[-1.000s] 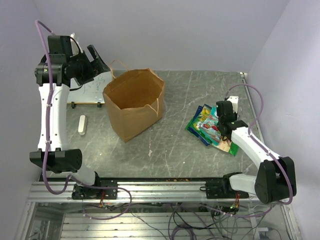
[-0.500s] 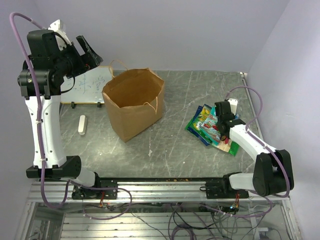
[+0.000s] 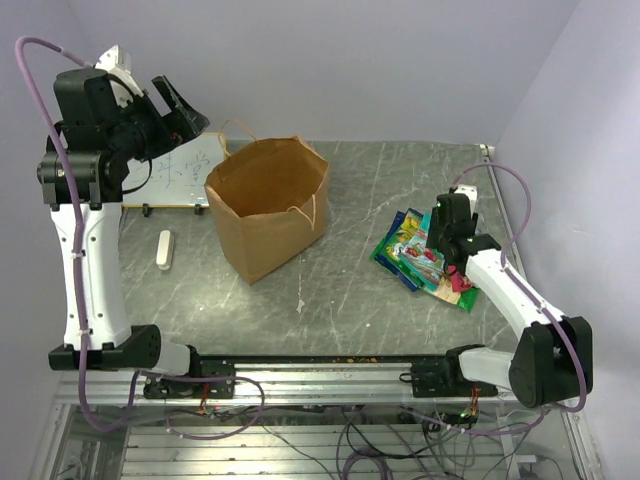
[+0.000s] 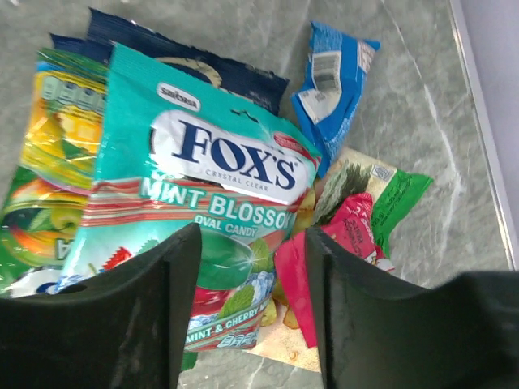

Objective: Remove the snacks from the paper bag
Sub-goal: Place the snack at the center of the board, then reset both arms

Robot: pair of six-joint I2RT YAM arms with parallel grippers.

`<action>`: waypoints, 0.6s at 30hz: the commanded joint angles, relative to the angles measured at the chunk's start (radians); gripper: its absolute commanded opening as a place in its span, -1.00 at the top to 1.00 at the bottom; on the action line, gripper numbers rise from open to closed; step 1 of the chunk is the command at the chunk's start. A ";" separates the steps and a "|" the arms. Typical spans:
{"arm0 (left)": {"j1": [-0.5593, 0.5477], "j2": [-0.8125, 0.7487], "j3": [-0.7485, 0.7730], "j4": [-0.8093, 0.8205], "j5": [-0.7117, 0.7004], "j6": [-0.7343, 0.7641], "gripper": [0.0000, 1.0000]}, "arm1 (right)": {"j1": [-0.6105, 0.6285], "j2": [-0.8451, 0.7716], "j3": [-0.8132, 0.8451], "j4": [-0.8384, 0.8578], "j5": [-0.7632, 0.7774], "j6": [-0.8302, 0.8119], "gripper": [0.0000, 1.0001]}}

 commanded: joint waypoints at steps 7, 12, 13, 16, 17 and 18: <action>0.010 -0.131 -0.151 0.078 0.106 -0.131 -0.96 | 0.036 -0.036 0.159 -0.087 -0.140 -0.072 -0.98; 0.011 -0.177 -0.229 0.118 0.215 -0.181 -0.92 | 0.061 -0.040 0.296 -0.163 -0.342 0.053 -1.00; 0.011 -0.185 -0.248 0.138 0.237 -0.186 -0.92 | 0.062 -0.046 0.321 -0.180 -0.394 0.095 -1.00; 0.010 -0.191 -0.253 0.159 0.293 -0.178 -0.91 | 0.061 -0.068 0.416 -0.238 -0.604 0.103 -1.00; 0.011 -0.186 -0.233 0.153 0.304 -0.164 -0.92 | 0.061 -0.076 0.445 -0.254 -0.650 0.111 -1.00; 0.011 -0.182 -0.207 0.142 0.304 -0.145 -0.92 | 0.061 -0.083 0.477 -0.271 -0.677 0.127 -1.00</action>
